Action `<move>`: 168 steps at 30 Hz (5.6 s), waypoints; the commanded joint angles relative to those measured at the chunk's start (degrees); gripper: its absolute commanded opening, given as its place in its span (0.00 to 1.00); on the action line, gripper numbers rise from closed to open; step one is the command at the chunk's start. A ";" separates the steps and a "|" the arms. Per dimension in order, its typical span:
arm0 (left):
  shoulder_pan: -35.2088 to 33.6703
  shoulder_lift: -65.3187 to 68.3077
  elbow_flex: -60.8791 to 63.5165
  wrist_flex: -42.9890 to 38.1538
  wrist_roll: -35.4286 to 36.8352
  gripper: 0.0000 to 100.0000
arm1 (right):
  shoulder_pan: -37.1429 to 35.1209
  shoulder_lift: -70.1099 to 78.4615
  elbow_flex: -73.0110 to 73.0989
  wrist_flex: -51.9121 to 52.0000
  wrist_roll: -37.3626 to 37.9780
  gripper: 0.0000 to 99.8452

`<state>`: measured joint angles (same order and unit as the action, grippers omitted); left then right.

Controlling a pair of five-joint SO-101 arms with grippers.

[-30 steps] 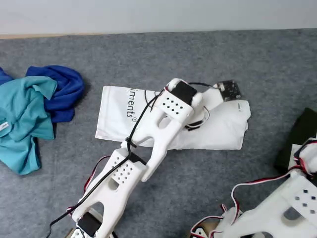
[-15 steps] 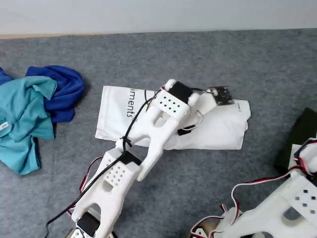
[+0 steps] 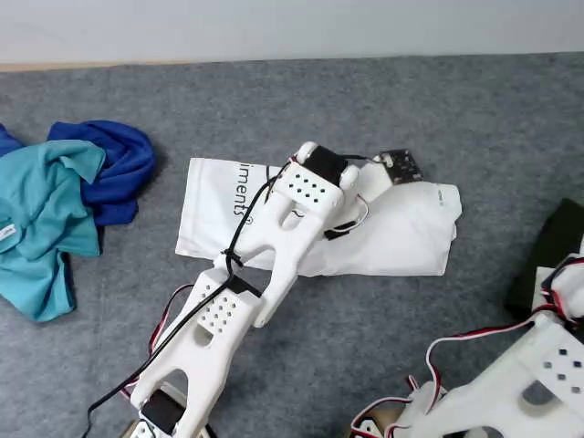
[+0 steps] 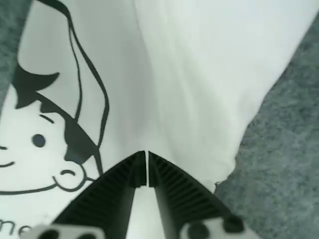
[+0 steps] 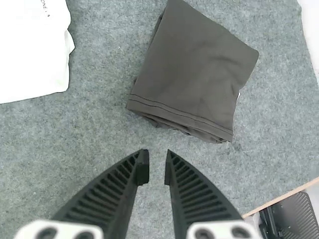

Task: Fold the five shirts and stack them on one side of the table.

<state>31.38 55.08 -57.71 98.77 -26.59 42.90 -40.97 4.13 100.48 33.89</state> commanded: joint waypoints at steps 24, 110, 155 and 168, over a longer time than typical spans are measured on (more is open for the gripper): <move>-33.41 -22.86 15.78 -4.57 18.99 0.02 | 0.13 -1.45 3.87 1.98 0.70 0.06; -24.35 -24.09 7.87 1.93 11.78 0.00 | 0.31 -1.54 4.31 1.98 0.70 0.06; 6.77 -7.30 -10.95 0.53 20.92 0.00 | 0.31 -4.53 8.53 1.98 0.70 0.06; 9.85 -5.89 -10.95 -1.41 21.71 0.00 | 0.31 -4.88 8.53 1.98 0.70 0.06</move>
<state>40.62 50.07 -66.86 98.68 -5.32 42.99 -44.40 13.01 100.48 33.98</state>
